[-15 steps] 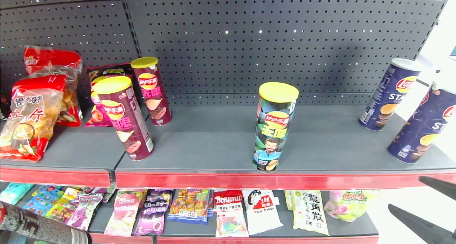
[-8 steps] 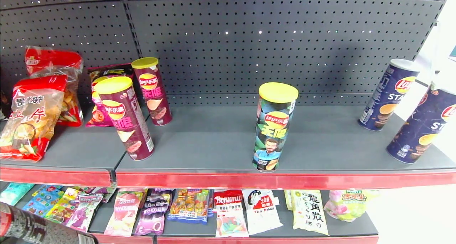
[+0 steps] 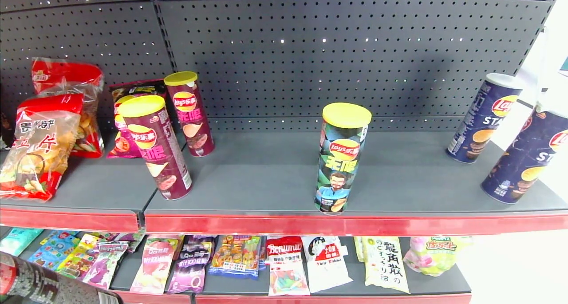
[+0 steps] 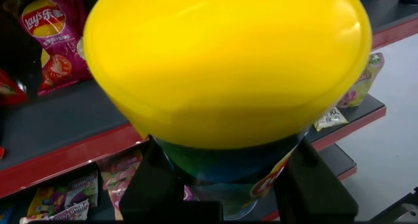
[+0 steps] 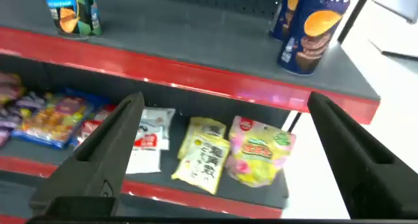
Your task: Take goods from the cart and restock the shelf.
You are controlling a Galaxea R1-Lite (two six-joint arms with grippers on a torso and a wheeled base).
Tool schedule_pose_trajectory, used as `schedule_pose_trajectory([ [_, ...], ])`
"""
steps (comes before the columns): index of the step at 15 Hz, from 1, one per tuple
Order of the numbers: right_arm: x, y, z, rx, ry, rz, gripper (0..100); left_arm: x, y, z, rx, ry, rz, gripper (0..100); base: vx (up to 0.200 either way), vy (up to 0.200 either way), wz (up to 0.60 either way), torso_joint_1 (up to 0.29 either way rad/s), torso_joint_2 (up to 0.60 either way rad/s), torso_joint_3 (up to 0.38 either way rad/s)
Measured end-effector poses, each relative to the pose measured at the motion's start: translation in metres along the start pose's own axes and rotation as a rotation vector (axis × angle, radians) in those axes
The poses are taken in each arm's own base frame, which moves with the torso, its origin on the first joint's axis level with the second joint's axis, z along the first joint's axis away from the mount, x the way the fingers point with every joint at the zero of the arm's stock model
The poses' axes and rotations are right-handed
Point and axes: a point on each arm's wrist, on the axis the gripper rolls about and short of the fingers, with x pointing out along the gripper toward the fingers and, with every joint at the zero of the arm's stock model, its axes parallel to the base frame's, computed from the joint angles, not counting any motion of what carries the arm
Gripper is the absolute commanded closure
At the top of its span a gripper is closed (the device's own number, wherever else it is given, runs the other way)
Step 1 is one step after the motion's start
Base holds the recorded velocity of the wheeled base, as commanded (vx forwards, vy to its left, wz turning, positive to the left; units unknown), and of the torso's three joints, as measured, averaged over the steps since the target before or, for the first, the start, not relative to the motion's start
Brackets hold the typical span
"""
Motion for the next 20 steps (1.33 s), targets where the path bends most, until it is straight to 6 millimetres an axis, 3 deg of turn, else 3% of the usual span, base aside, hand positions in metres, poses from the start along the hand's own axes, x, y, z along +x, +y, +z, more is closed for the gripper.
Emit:
schedule_pose_trajectory([
  [5,0.002,0.001,-0.02,0.117,0.046,-0.081,0,0.002,0.001,0.001,-0.005,0.009,-0.003,100,0.0,0.0,0.0,0.0,0.0,0.0],
  [12,0.002,0.002,-0.024,0.152,0.055,-0.079,0,0.004,0.002,0.0,-0.012,0.024,-0.005,100,0.0,0.0,0.0,0.0,0.0,0.0],
  [18,0.002,0.002,-0.024,0.15,0.057,-0.078,0,0.005,0.002,0.001,-0.011,0.023,-0.003,100,0.0,0.0,-0.6,0.004,0.01,0.005],
  [20,0.002,0.002,-0.024,0.151,0.056,-0.078,0,0.006,0.003,0.003,-0.011,0.02,-0.003,100,0.0,0.0,0.0,0.0,0.0,0.0],
])
